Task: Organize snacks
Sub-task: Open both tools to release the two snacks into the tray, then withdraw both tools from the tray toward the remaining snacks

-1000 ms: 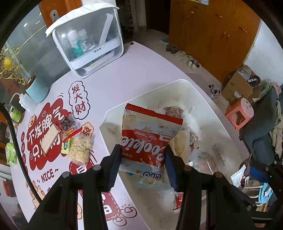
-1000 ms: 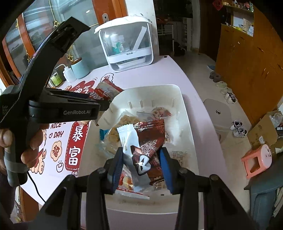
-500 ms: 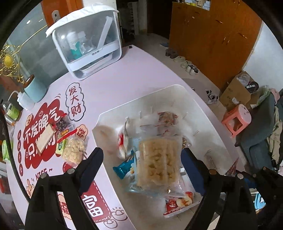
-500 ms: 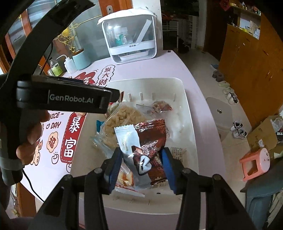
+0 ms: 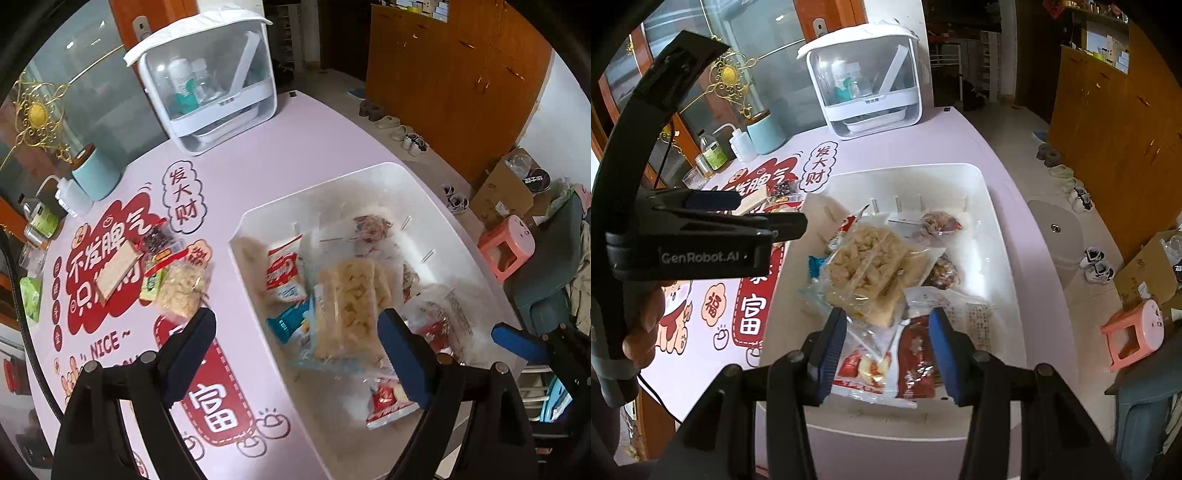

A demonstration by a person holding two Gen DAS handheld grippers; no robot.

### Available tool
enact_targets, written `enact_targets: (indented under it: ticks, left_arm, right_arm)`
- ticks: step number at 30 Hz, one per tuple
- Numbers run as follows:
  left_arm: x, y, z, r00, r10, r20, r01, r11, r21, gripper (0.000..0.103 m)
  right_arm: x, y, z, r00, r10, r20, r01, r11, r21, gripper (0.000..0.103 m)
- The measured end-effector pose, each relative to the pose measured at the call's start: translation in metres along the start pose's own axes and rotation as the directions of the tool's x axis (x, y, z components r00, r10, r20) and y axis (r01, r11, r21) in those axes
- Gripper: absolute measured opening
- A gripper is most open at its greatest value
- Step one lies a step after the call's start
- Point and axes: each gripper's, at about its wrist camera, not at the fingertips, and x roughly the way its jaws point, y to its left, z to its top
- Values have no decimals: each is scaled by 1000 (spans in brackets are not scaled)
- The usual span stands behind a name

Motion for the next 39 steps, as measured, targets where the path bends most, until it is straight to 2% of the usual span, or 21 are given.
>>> enact_targets:
  ticks: [7,17,23,30,35,39]
  left_arm:
    - [-24,19,-21,999,52,14,-52,999,-9,88]
    - [-57,46,-50,992,122,24,-121,992,-39,89]
    - [-83,81,-80,983,184,5,-183,979,-95,89]
    - [-115,143,-113,960,278,-7,-275,946,-170,89]
    - [-127,187,-112,955,297,14,-290,941,-176,89]
    - [-132,218,-94,951,305,48,-298,947,-118,89]
  right_arm:
    - [1,15,-4,999,39,-8,-39,999,4,47]
    - [-13,27,-7,995,90,42,-91,995,33,47]
    - [-14,46,-5,989,131,64,-132,991,9,47]
    - [-12,82,7,982,171,80,-167,985,-54,47]
    - [-11,117,23,984,157,86,-150,985,-85,47]
    - [-12,140,44,985,146,92,-139,987,-76,47]
